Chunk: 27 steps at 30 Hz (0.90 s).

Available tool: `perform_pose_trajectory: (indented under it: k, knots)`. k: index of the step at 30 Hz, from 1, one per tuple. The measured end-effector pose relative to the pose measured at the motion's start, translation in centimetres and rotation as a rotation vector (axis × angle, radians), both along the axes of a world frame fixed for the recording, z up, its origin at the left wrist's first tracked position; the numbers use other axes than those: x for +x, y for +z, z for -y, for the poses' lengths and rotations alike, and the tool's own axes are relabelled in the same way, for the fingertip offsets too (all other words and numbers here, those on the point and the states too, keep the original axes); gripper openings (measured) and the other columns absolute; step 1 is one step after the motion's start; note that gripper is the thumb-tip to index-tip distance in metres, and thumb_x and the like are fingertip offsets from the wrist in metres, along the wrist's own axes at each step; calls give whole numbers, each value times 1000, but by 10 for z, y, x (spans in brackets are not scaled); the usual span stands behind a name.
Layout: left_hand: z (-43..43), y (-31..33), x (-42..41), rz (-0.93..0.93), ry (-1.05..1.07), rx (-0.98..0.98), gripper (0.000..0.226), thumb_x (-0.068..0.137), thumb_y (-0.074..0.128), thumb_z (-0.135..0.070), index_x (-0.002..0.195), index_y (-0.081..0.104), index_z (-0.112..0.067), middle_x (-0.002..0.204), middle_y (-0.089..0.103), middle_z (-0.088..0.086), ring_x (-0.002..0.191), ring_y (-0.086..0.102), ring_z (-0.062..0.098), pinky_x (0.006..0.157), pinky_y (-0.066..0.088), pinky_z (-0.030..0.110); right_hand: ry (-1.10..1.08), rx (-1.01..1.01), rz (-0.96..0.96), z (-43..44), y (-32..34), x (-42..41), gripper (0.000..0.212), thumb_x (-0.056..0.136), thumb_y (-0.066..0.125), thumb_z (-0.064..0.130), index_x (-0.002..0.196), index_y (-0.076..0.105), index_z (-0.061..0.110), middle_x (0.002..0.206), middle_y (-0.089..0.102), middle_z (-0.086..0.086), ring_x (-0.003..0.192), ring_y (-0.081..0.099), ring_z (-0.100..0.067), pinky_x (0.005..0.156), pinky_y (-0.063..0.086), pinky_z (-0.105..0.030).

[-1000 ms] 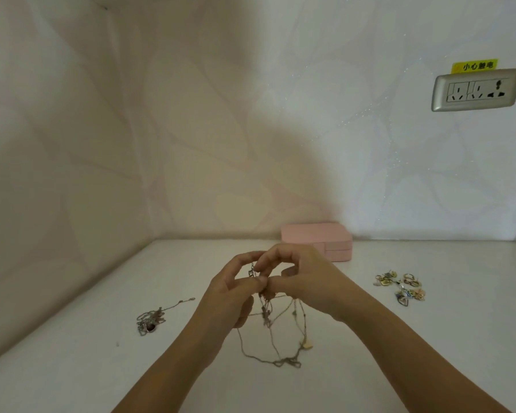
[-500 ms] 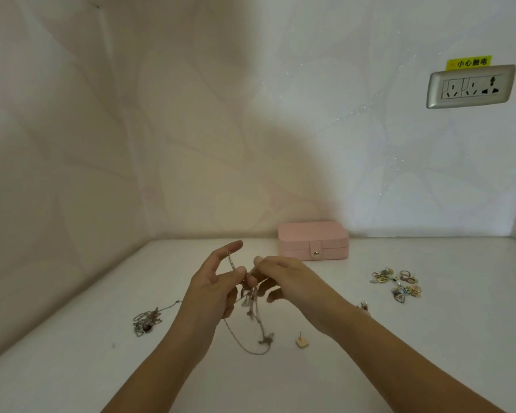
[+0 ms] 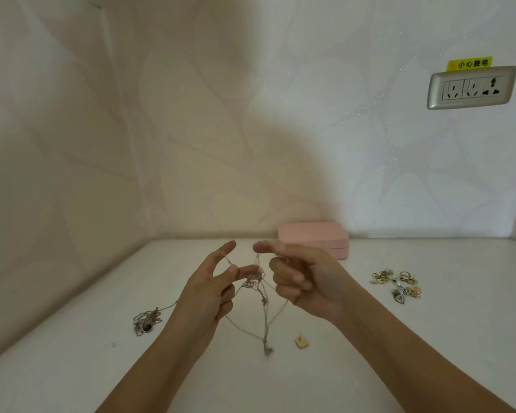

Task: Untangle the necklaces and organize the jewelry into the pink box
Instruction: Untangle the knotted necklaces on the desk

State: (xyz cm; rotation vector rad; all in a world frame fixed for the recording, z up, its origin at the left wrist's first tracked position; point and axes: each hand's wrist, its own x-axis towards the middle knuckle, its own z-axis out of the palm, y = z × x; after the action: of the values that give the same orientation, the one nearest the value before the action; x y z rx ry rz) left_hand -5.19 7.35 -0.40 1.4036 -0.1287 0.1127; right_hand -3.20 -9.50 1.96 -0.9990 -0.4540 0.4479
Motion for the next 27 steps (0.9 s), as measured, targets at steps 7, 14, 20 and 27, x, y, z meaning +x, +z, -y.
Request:
perform_pose_trajectory:
  k: [7, 14, 20, 27]
  knots:
    - [-2, -3, 6, 76, 181, 141, 38, 99, 46, -11, 124, 50, -39, 70, 70, 0, 43, 29, 6, 42, 29, 16, -97, -128, 51, 20, 3, 11, 26, 89, 54, 26, 70, 60, 10, 47, 39, 2, 34, 27, -6, 42, 38, -18]
    - [-9, -1, 7, 111, 274, 262, 59, 97, 51, -20, 142, 24, -47, 79, 75, -7, 49, 34, 23, 54, 41, 31, -230, -490, 212, 19, -4, 15, 22, 99, 46, 12, 94, 67, 5, 59, 57, -3, 36, 28, -8, 47, 40, -20]
    - [-11, 4, 4, 8, 153, 284, 98, 84, 71, -13, 149, 5, -43, 72, 74, -3, 59, 51, 28, 64, 51, 31, -258, -340, 105, 24, -2, 19, 16, 93, 51, -1, 96, 64, 8, 77, 67, -4, 45, 31, -5, 39, 28, -14]
    - [-17, 5, 7, 49, 85, 26, 81, 87, 60, -3, 146, 21, -44, 49, 32, -10, 44, 24, 8, 37, 26, 16, -298, -147, -75, 25, -2, 23, 18, 93, 50, -4, 98, 64, 6, 77, 68, -5, 43, 47, -3, 39, 40, -11]
